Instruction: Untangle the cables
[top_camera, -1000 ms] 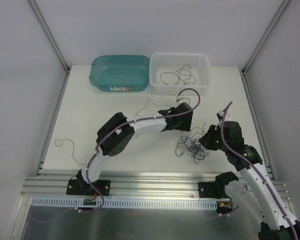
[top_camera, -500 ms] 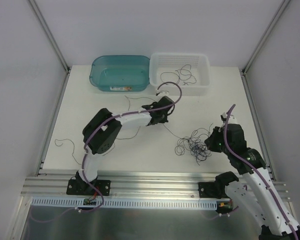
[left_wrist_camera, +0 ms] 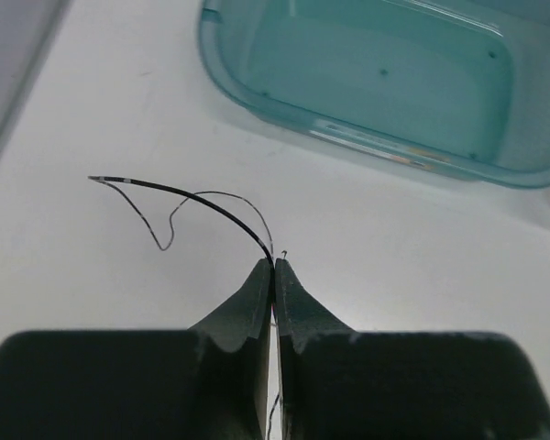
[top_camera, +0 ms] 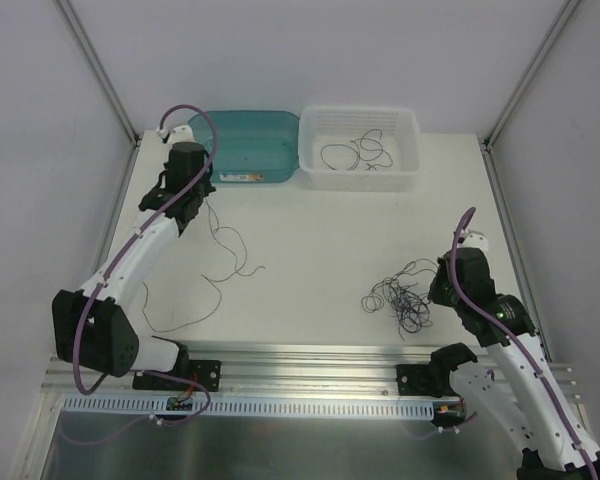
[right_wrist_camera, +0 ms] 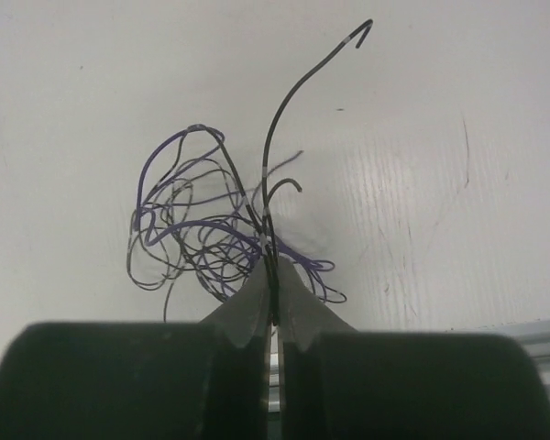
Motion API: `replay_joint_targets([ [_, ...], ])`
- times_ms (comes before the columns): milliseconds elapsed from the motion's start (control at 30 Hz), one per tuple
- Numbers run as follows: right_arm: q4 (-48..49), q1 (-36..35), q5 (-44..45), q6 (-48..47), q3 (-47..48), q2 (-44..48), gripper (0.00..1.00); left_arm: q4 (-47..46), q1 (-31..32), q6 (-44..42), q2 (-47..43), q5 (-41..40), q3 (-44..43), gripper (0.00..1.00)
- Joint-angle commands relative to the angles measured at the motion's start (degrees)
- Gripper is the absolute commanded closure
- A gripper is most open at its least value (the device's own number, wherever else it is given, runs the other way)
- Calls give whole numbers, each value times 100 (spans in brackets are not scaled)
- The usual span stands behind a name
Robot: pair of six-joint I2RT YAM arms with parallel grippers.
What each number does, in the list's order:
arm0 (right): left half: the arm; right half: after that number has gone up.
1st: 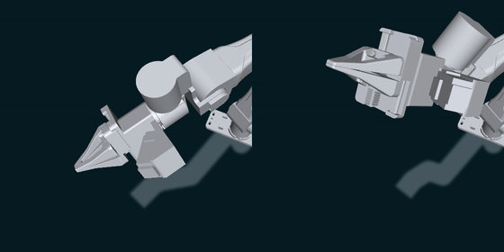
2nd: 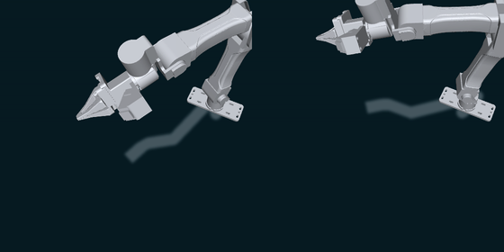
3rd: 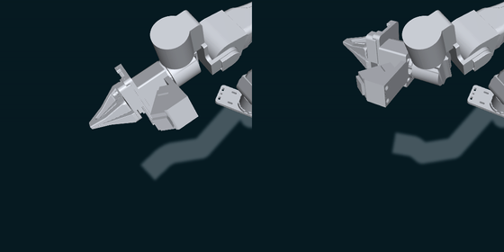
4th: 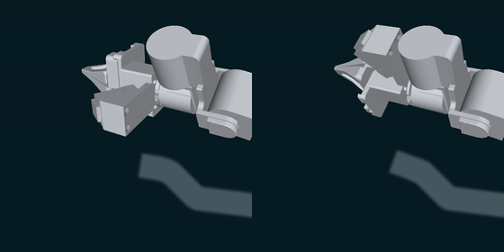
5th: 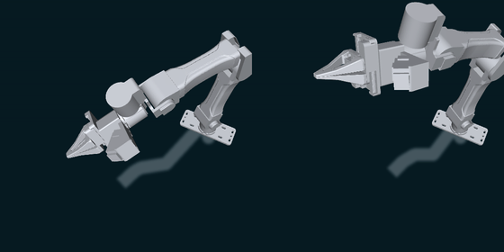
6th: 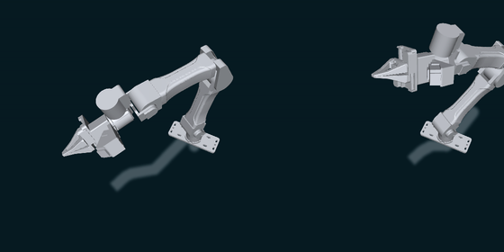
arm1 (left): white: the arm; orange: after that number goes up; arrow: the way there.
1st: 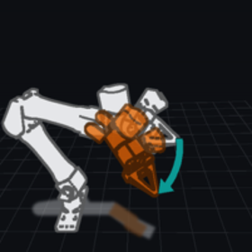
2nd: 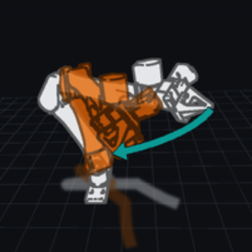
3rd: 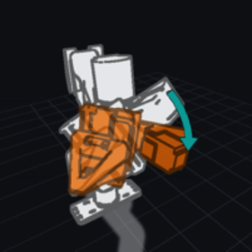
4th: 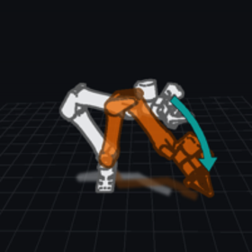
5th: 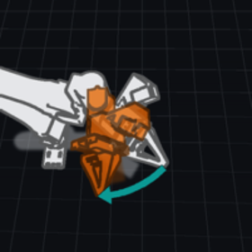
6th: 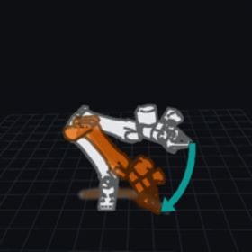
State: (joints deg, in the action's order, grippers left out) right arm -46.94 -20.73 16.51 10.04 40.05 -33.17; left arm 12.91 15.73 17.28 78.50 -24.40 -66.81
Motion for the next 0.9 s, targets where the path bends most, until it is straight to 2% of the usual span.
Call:
replay_joint_targets([
  [0, -149, 60, 336, -46, 415, -207, 99, 458, -456, -418, -571, 181, 211, 100],
  [200, 359, 52, -824, -134, 433, -822, 98, 704, -509, -304, -985, 980, 633, 100],
  [367, 800, -45, -1387, -117, 319, -1314, 93, 818, -518, 213, -1082, 1113, 1292, 100],
  [533, 1213, -220, -1589, -108, 257, -1920, 80, 1003, -527, 1109, -1319, 973, 2021, 99],
  [567, 1335, -256, -1607, -90, 266, -2008, 75, 1012, -527, 1224, -1372, 946, 2135, 98],
  [667, 1476, -484, -1774, -90, 310, -2237, 68, 1038, -527, 1506, -1661, 867, 2540, 94],
  [800, 1565, -774, -1722, -108, 398, -2413, 58, 1231, -535, 1717, -2127, 832, 2883, 78],
  [833, 1582, -888, -1713, -108, 407, -2431, 55, 1336, -527, 1787, -2233, 815, 2918, 66],
  [867, 1635, -950, -1687, -99, 407, -2457, 49, 1381, -527, 1814, -2434, 806, 2962, 60],
])
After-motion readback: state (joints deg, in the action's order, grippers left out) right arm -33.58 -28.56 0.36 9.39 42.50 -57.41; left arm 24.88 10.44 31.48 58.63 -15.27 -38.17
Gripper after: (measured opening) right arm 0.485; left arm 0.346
